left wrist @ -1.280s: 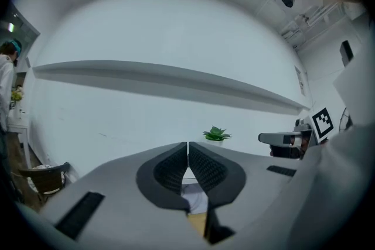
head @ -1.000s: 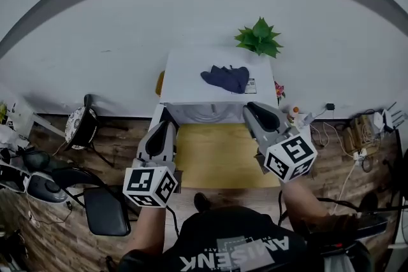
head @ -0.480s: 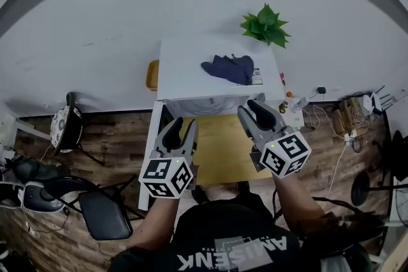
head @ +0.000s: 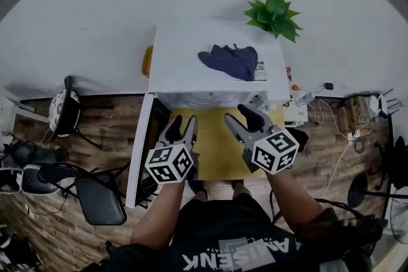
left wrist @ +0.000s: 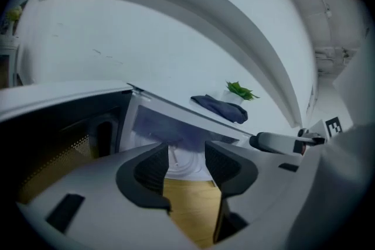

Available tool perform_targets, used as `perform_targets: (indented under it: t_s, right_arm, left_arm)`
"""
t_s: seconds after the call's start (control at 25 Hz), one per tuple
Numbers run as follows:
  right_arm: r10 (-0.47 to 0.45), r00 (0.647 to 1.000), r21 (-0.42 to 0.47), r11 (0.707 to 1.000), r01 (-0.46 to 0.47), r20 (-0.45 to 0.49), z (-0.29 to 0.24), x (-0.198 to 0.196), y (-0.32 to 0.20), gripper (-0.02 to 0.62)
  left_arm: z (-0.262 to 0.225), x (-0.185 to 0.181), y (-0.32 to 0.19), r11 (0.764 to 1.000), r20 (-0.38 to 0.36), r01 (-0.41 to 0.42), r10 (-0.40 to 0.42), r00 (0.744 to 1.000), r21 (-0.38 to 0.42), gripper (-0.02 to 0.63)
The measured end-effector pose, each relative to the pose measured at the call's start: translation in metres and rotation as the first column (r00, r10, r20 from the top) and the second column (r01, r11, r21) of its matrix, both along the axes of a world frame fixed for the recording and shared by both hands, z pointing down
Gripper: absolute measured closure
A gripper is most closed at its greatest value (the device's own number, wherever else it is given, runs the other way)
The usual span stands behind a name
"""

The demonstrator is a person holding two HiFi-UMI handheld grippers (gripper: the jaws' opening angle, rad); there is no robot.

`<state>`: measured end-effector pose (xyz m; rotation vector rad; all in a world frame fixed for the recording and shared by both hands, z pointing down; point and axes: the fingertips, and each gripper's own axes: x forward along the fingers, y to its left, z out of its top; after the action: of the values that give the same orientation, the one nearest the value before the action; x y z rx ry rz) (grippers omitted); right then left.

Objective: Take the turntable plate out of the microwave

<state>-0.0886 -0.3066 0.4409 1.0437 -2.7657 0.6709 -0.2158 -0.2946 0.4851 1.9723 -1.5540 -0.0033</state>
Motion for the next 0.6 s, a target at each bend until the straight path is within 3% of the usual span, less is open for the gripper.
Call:
perform_targets:
  t_s: [0.36,0.48,0.6]
  right_arm:
    - [-0.054,0.998,-0.076,0.996,0.053,-0.015,0.052,0.001,-0.007,0.399]
    - [-0.06,0.998,-0.105,0.993,0.059,-0.014,0.067,0.0,-0.006,0.399]
    - [-0.074,0.997,-0.136,0.988,0.071,-0.021,0.083,-0.002,-0.006,0.399]
  left_arm:
    - [0.081,-0.006,-0.029,0.982,-0.121,0.132,-0.149,0.981,-0.135,0.428]
    - [0.111,-0.004,-0.035,0.975,-0.135,0.136,-0.161,0.978,-0.177,0.428]
    - [0.133,-0.001,-0.043,0.967,-0.196,0.136,-0.18,0.964,-0.216,0.428]
